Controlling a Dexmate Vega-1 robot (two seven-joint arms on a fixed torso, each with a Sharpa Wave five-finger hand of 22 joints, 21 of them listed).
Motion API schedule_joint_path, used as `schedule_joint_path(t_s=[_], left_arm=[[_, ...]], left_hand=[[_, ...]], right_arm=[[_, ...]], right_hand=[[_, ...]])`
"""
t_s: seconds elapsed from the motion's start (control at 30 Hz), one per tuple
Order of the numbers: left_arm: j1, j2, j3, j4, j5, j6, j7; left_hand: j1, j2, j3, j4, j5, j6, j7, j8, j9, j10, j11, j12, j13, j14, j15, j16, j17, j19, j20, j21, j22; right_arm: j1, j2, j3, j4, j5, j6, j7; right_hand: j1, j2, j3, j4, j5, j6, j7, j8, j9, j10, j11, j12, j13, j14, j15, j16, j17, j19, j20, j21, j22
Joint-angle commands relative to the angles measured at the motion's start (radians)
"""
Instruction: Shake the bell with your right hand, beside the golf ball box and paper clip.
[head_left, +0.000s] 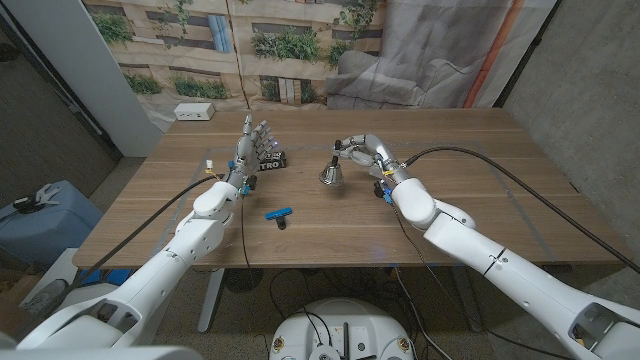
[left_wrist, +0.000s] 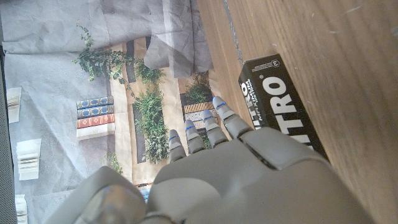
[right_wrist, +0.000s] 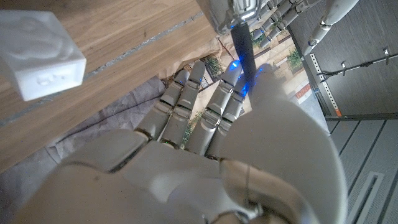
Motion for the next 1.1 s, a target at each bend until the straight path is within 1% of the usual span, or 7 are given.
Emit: schedule_joint_path(t_s=[0.03,0.13,0.5,0.6,0.7,0.87,1.1], left_arm=[[0.0,0.0,0.0,0.001,0.0,-0.001,0.0],[0.0,0.0,0.0,0.001,0.0,-0.001,0.0],[0.0,0.0,0.0,0.001,0.0,-0.001,0.0],[0.0,0.0,0.0,0.001,0.0,-0.001,0.0],[0.0,0.0,0.0,0.001,0.0,-0.001,0.0],[0.0,0.001,0.0,0.002,-0.001,-0.001,-0.002],[-0.001,0.0,0.0,0.002,0.0,-0.001,0.0]], left_hand=[[-0.001,0.012,0.0,0.007,0.007,0.0,-0.006,0.006,0.004,0.003,-0.007,0.006,0.005,0.008,-0.099,0.005,0.005,0.007,0.002,0.007,0.006],[-0.001,0.012,0.0,0.007,0.007,0.0,-0.006,0.006,0.004,0.002,-0.007,0.005,0.005,0.008,-0.099,0.005,0.005,0.008,0.002,0.007,0.006],[-0.001,0.012,0.0,0.007,0.007,0.0,-0.006,0.006,0.004,0.004,-0.008,0.006,0.005,0.008,-0.099,0.005,0.005,0.008,0.002,0.007,0.006],[-0.001,0.012,0.0,0.007,0.007,0.0,-0.006,0.006,0.004,0.004,-0.007,0.006,0.005,0.009,-0.098,0.006,0.005,0.008,0.001,0.007,0.006],[-0.001,0.012,0.0,0.007,0.007,0.0,-0.006,0.006,0.004,0.003,-0.005,0.006,0.005,0.009,-0.097,0.005,0.005,0.008,0.001,0.007,0.006],[-0.001,0.012,0.0,0.007,0.007,0.0,-0.006,0.006,0.004,0.003,-0.006,0.006,0.005,0.008,-0.098,0.005,0.005,0.008,0.001,0.007,0.006],[-0.001,0.012,0.0,0.007,0.007,0.0,-0.006,0.006,0.004,0.003,-0.006,0.006,0.005,0.009,-0.098,0.006,0.005,0.008,0.001,0.007,0.006]], right_arm=[[-0.019,0.039,-0.021,0.074,-0.235,0.125,-0.159],[-0.021,0.044,-0.02,0.08,-0.269,0.128,-0.17],[0.008,0.074,-0.044,0.173,-0.426,0.199,-0.284],[0.015,0.084,-0.05,0.192,-0.46,0.2,-0.312],[0.028,0.086,-0.06,0.201,-0.493,0.19,-0.313],[0.053,0.096,-0.082,0.236,-0.559,0.193,-0.361],[0.068,0.105,-0.098,0.258,-0.58,0.186,-0.379]], right_hand=[[0.002,0.008,0.003,-0.01,-0.002,0.003,-0.008,0.002,0.005,0.001,-0.001,-0.003,0.002,0.005,-0.145,-0.005,0.004,0.004,-0.115,0.0,0.002],[0.005,0.007,0.002,-0.013,-0.002,0.002,-0.009,0.002,0.005,0.002,-0.001,-0.003,0.002,0.004,-0.147,-0.006,0.004,0.003,-0.116,0.0,0.002],[0.021,0.005,0.003,-0.022,-0.001,0.0,-0.014,0.001,0.006,-0.001,-0.003,-0.005,0.001,0.001,-0.148,-0.008,0.005,-0.001,-0.119,-0.002,0.002],[0.026,0.004,0.003,-0.024,-0.001,0.001,-0.016,0.001,0.006,-0.001,-0.003,-0.006,0.001,0.0,-0.149,-0.008,0.005,-0.001,-0.121,-0.002,0.002],[0.03,0.005,0.003,-0.025,-0.001,0.0,-0.017,0.001,0.006,0.0,-0.004,-0.005,0.002,-0.001,-0.148,-0.008,0.005,-0.001,-0.12,-0.002,0.002],[0.035,0.005,0.003,-0.026,-0.001,-0.002,-0.019,0.0,0.007,-0.002,-0.004,-0.006,0.001,0.0,-0.148,-0.007,0.006,-0.004,-0.119,-0.003,0.002],[0.047,0.004,0.002,-0.029,-0.001,-0.009,-0.025,-0.002,0.007,-0.007,-0.004,-0.009,0.0,-0.003,-0.149,-0.009,0.006,-0.007,-0.119,-0.004,0.002]])
